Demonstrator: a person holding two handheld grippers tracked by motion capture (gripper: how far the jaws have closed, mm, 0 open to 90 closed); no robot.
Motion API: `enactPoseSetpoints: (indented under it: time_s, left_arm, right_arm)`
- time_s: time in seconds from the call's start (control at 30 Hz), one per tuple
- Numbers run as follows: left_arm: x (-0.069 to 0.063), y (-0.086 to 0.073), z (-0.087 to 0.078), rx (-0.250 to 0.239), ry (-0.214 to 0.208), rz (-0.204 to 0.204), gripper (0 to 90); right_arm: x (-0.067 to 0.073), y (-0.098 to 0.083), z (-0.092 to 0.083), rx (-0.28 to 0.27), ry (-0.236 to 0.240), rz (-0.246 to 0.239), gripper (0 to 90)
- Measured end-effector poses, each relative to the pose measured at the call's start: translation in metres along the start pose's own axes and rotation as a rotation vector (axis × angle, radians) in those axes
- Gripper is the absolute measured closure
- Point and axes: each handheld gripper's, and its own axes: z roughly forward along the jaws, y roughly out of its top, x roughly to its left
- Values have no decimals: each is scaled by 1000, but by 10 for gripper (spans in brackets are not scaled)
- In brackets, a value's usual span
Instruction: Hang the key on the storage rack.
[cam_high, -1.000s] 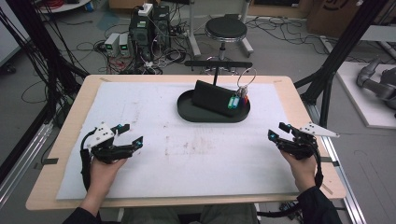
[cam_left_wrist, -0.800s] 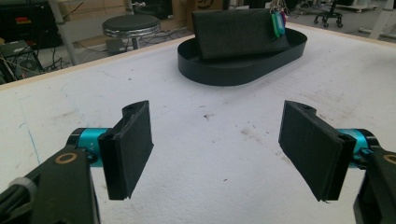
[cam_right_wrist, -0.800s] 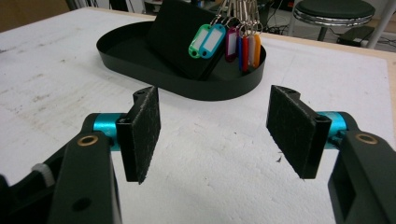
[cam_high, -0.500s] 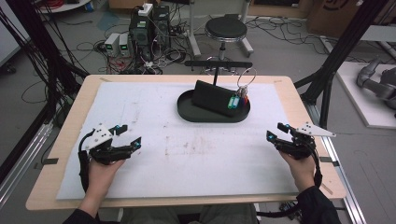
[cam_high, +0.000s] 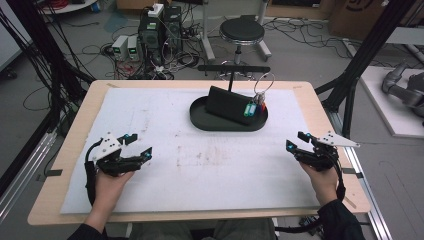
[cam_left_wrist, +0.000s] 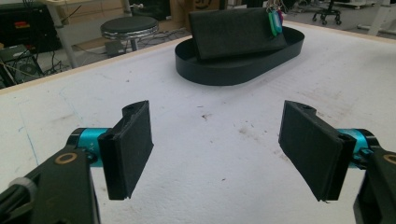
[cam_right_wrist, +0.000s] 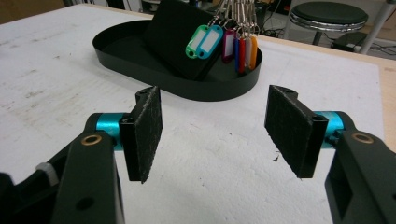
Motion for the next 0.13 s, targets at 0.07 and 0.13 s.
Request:
enactPoseSetpoints:
  time_s: [0.07, 0.13]
  left_arm:
    - [0, 0, 0, -1, 0, 0, 257]
    - [1, 0, 0, -4, 0, 3, 257]
  right_arm:
    - [-1, 0, 0, 2, -7, -3, 380]
    - [-2, -1, 0, 3, -20, 0, 382]
